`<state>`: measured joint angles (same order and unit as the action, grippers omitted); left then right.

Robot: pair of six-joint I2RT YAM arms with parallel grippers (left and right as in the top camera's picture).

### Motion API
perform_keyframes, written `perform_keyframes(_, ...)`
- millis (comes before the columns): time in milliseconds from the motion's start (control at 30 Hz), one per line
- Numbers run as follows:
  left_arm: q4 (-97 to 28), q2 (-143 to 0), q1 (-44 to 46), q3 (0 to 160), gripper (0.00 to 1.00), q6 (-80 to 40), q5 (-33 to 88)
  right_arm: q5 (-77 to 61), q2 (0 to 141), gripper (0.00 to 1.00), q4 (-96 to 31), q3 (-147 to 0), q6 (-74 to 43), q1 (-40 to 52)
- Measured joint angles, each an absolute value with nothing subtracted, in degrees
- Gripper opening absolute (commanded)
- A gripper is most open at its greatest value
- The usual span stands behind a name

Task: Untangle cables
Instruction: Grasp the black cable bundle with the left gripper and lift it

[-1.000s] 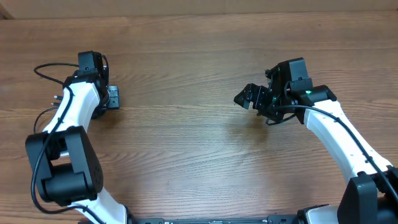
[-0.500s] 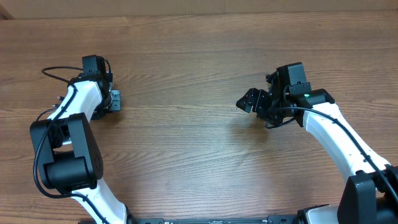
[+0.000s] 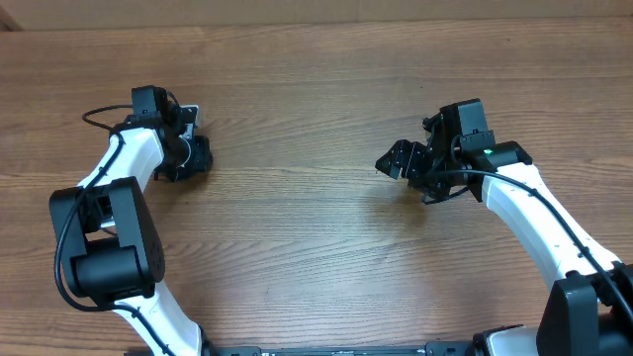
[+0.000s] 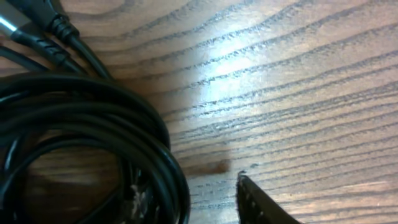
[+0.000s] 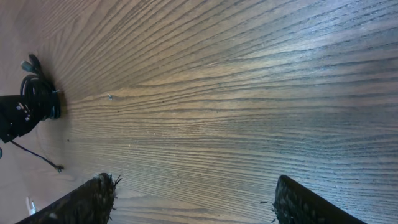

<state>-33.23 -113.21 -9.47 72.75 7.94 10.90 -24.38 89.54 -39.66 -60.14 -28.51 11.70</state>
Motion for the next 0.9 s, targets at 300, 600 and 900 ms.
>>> perform_keyframes(300, -33.7, -113.4, -9.5, 72.9, 0.04, 8.8, 12.6, -24.4, 89.5, 0.74, -39.7, -60.1, -28.4, 11.7)
perform_keyframes(600, -47.2, -114.4, -10.7, 85.6, 0.04, 8.8, 44.3, -29.8, 89.5, 0.45, -38.4, -60.1, -28.5, 8.8)
perform_keyframes(900, -47.9, -114.3, -9.8, 91.4, 0.04, 9.5, 79.6, -46.2, 89.5, 0.74, -32.5, -60.1, -23.0, 6.9)
